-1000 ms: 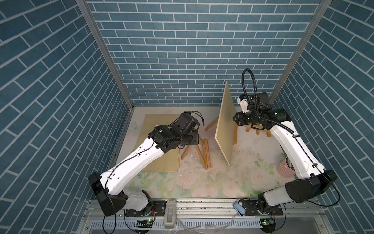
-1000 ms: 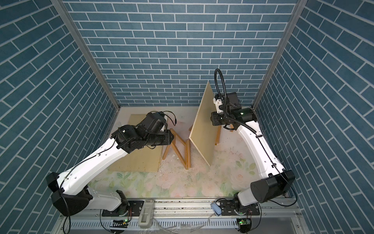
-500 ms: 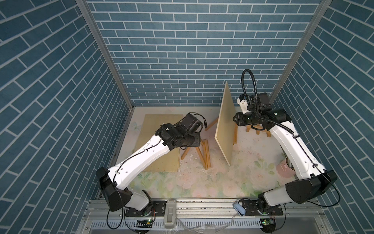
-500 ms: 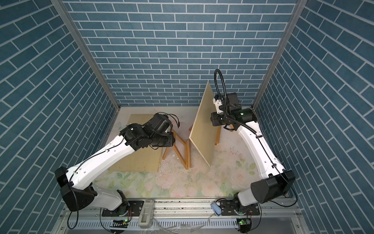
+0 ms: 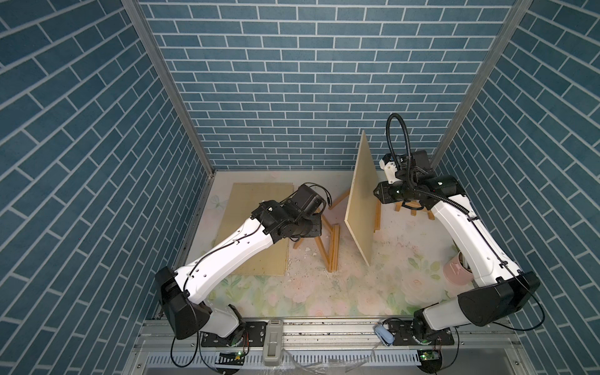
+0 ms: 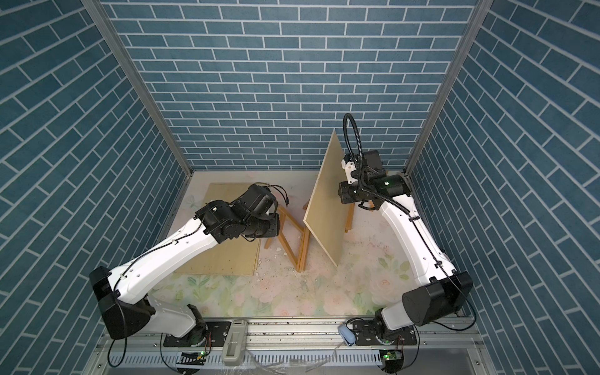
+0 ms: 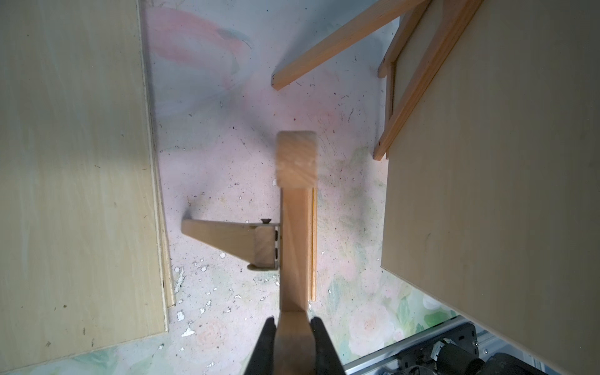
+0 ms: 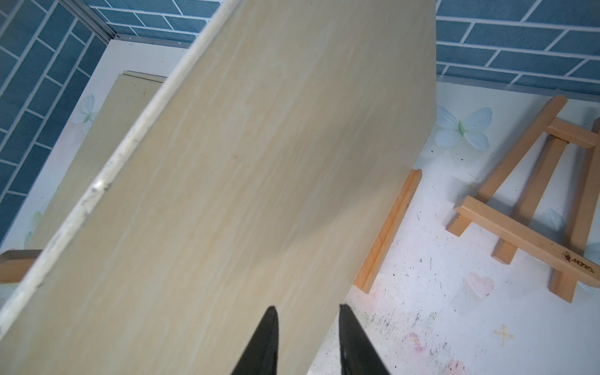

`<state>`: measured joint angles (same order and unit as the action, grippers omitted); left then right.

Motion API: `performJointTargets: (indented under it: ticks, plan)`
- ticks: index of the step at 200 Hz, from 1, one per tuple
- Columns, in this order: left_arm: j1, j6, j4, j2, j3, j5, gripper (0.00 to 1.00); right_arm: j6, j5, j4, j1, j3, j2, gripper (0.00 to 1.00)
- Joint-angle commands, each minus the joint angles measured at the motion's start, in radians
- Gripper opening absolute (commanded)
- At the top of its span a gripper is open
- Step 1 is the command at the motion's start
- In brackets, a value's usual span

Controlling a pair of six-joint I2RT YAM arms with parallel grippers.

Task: Disassemble the easel
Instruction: Pick up the easel at the center of the board, then fold up the easel.

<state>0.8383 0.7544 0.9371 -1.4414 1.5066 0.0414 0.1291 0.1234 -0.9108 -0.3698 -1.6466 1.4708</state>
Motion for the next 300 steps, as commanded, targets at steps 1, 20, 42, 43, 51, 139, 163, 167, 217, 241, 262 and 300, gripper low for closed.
performJointTargets:
  ticks: [1,20,42,43,51,139,163,167,217,241,262,300]
  plan:
    - [-0.001,-0.005,-0.014,0.019,-0.032,0.017,0.13,-0.032,-0.012,0.006,0.005,0.015,-0.036,0.33]
    - [-0.007,-0.009,0.001,0.018,-0.028,0.006,0.0,-0.036,-0.016,0.004,0.006,0.018,-0.044,0.33]
    - [-0.013,-0.048,0.076,0.024,0.029,0.012,0.0,-0.048,-0.016,-0.002,0.008,0.012,-0.051,0.33]
    - [-0.013,-0.051,0.081,0.025,0.034,0.013,0.0,-0.05,-0.016,-0.001,0.008,0.012,-0.052,0.33]
    - [-0.016,-0.081,0.124,0.028,0.069,0.025,0.0,-0.057,-0.013,-0.002,0.008,0.007,-0.056,0.33]
    - [-0.107,-0.351,0.365,0.116,0.382,-0.25,0.0,-0.212,0.237,0.117,0.003,-0.015,-0.207,0.32]
    - [-0.107,-0.389,0.417,0.097,0.475,-0.302,0.0,-0.227,0.454,0.172,-0.01,-0.011,-0.261,0.32]
    - [-0.108,-0.393,0.422,0.094,0.489,-0.308,0.0,-0.227,0.486,0.178,-0.017,-0.011,-0.267,0.32]
    - [-0.108,-0.449,0.526,0.031,0.637,-0.345,0.0,-0.256,0.637,0.193,-0.198,-0.011,-0.269,0.32]
    - [-0.108,-0.46,0.525,0.022,0.668,-0.368,0.0,-0.297,0.599,0.151,-0.291,-0.029,-0.236,0.33]
    - [-0.108,-0.458,0.529,0.022,0.673,-0.382,0.0,-0.33,0.543,0.127,-0.344,-0.027,-0.215,0.35]
    - [-0.107,-0.452,0.528,0.018,0.664,-0.424,0.0,-0.353,0.475,0.116,-0.409,-0.006,-0.184,0.36]
